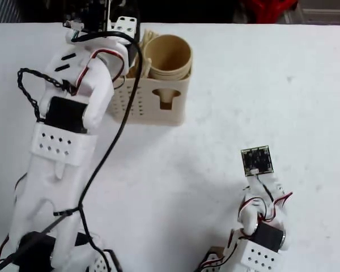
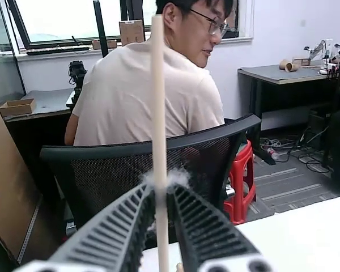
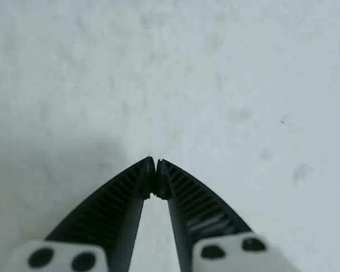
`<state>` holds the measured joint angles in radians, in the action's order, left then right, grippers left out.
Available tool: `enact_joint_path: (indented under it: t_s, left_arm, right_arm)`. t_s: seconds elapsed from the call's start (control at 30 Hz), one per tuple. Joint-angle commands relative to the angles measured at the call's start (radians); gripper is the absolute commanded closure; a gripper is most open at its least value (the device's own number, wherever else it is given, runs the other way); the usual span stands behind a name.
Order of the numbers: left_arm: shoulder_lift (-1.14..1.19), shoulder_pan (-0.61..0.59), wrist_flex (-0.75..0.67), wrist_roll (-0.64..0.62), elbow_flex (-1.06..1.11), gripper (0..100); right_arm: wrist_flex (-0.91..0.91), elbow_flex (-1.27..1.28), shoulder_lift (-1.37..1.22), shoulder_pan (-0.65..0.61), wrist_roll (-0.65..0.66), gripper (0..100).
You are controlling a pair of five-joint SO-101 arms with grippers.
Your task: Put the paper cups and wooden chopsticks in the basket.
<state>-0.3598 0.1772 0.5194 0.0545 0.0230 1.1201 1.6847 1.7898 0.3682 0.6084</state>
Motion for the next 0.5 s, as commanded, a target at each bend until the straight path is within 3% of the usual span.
enact_joint_path:
  t_s: [0.0, 0.3, 0.47]
  left_arm:
    - [-0.004, 0.005, 0.028, -0.005, -0.025, 88]
    - [-0.008, -0.018, 0.034, -0.003, -0.018, 88]
    - [-0.015, -0.018, 0.127, -0.003, -0.026, 88]
  right_arm:
    - [-0.013, 0.006, 0.012, 0.008, 0.002, 98.1]
    - [-0.013, 0.006, 0.012, 0.008, 0.002, 98.1]
    - [-0.013, 0.006, 0.012, 0.008, 0.002, 98.1]
